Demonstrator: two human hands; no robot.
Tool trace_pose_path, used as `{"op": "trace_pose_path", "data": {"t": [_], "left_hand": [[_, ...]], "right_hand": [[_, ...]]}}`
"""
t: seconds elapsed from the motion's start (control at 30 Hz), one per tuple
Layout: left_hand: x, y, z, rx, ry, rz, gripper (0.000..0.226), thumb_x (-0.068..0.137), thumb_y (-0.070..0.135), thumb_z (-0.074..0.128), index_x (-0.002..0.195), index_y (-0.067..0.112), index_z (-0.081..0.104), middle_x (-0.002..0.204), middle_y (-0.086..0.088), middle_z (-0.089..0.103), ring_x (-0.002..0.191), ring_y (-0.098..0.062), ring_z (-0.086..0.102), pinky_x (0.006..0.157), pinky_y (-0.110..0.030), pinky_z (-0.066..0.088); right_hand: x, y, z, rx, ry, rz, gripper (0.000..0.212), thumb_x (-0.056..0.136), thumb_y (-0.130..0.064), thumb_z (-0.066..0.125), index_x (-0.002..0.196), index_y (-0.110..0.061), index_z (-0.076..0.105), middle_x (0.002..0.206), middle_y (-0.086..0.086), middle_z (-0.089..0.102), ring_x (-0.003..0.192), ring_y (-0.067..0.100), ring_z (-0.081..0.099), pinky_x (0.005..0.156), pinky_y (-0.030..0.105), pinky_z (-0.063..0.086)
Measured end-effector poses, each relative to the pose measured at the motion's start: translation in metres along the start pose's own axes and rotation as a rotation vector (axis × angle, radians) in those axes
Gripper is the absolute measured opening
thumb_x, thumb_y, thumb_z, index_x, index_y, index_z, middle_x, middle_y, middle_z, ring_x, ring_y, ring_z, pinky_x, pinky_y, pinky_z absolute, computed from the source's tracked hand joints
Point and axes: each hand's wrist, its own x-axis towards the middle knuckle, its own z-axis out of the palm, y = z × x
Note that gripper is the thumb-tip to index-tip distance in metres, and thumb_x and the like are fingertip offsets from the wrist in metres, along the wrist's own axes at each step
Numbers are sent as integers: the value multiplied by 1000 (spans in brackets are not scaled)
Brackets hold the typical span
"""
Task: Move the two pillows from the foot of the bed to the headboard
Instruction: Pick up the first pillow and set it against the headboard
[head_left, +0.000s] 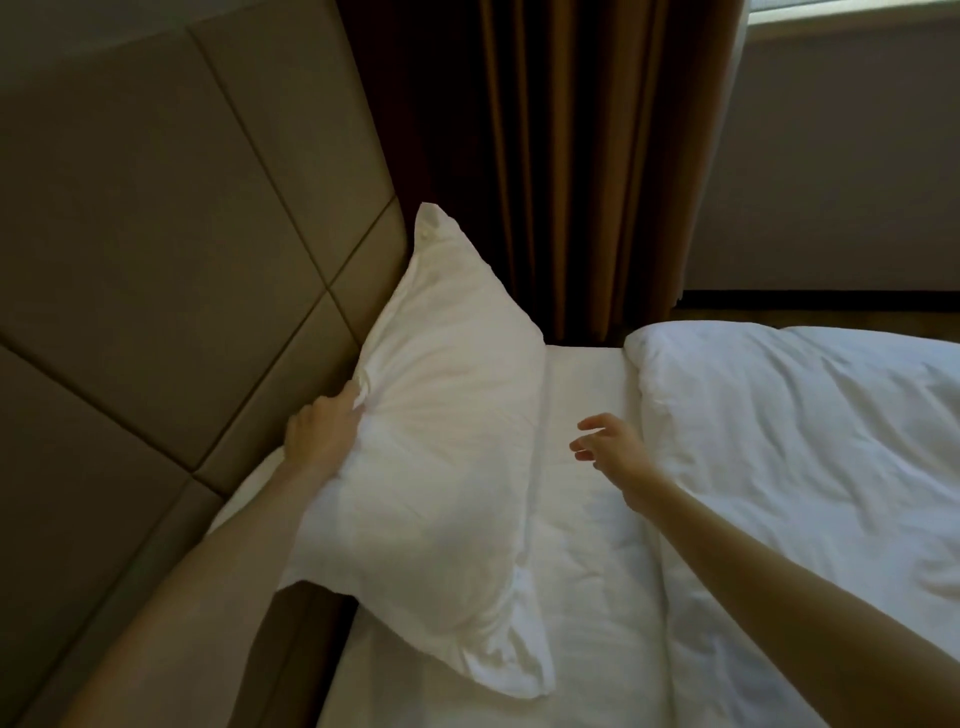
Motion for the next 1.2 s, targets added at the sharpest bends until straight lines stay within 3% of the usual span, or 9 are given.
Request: {"op": "trace_pose_path", "data": {"t": [0.13,0.3,0.5,0.63,0.83,0.93,1.03,1.13,1.2], "left_hand": [[-24,-14,2,205,18,135,32,99,31,44,124,13,51,76,-12,66,60,-34,63,52,-38,47],[-61,-6,24,76,-62,-9,37,100,36,38,122,9,51,101,-13,61,78,-28,60,62,-35,41],[-44,-7,7,-148,-184,-190,41,96,42,44,113,6,48,122,-17,49,102,-32,50,84,-43,45],[-25,2,8,-347,-242,-245,66,90,52,52,134,6,36,137,-16,44,118,-35,48,95,-47,45],[18,34,26,-300,-315,-286,102,80,65,54,151,12,4,151,-19,31,133,-39,38,105,-48,38],[28,49,42,-257,-284,-305,89,84,48,58,150,14,8,142,-22,40,123,-41,46,89,-44,42],[30,44,46,-268,-217,-238,52,92,29,50,139,15,32,123,-20,55,106,-39,55,76,-38,44],[32,23,37,-656,-127,-214,17,90,14,45,100,10,59,98,-13,63,92,-31,60,71,-29,45],[28,11,25,-872,-89,-244,18,86,9,46,78,9,63,80,-7,65,78,-21,59,64,-27,42]], "right_hand": [[-13,12,-4,-27,13,6,24,87,-1,47,105,-11,59,92,9,70,86,23,65,75,31,46],[-21,17,0,-35,-2,25,25,86,0,45,104,-9,61,88,8,70,85,22,66,78,34,48],[-23,9,14,3,-11,5,26,86,0,46,103,-8,62,92,11,72,85,24,68,79,35,49],[-18,22,32,34,-49,69,28,87,0,48,112,-5,60,100,15,70,87,27,66,74,32,48],[-3,41,56,77,-105,192,34,89,-5,51,122,-13,53,113,13,61,93,24,60,78,34,49],[9,50,59,87,-139,229,40,90,-8,53,127,-19,49,107,7,58,94,23,58,83,38,47],[18,60,62,110,-194,277,48,90,-14,55,134,-25,41,121,7,56,106,27,55,86,44,46],[30,69,70,217,-231,336,61,91,-21,59,143,-29,29,144,10,44,123,34,46,90,54,43],[36,74,79,288,-236,401,76,87,-32,67,147,-33,21,152,12,33,132,38,39,91,61,41]]}}
